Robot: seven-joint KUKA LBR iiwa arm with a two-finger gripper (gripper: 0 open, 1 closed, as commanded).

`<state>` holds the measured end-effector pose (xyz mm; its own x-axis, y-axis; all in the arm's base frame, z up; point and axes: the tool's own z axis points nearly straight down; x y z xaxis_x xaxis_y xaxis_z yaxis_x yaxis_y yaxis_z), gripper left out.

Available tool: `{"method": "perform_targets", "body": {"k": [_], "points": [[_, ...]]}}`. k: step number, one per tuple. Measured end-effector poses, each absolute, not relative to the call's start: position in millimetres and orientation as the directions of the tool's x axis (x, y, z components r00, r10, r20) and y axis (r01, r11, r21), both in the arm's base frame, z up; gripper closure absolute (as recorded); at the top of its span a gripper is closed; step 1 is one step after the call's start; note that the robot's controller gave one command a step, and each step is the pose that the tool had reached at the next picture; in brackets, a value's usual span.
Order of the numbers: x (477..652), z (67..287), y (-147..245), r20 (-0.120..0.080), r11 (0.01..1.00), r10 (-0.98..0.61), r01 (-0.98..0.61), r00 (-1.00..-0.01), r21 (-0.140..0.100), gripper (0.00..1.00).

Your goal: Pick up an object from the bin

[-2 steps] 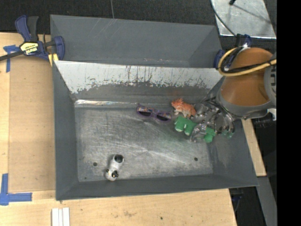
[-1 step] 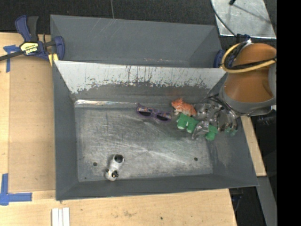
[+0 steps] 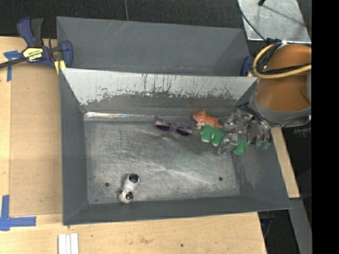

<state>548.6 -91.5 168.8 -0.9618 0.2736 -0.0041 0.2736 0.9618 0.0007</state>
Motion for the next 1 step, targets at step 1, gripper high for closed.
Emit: {"method": "perform_targets", "body": {"k": [1], "points": [[548.9,179.6,-91.5,-0.005,0.962,0.273,0.273,-0.962,0.001,1.00]]}}
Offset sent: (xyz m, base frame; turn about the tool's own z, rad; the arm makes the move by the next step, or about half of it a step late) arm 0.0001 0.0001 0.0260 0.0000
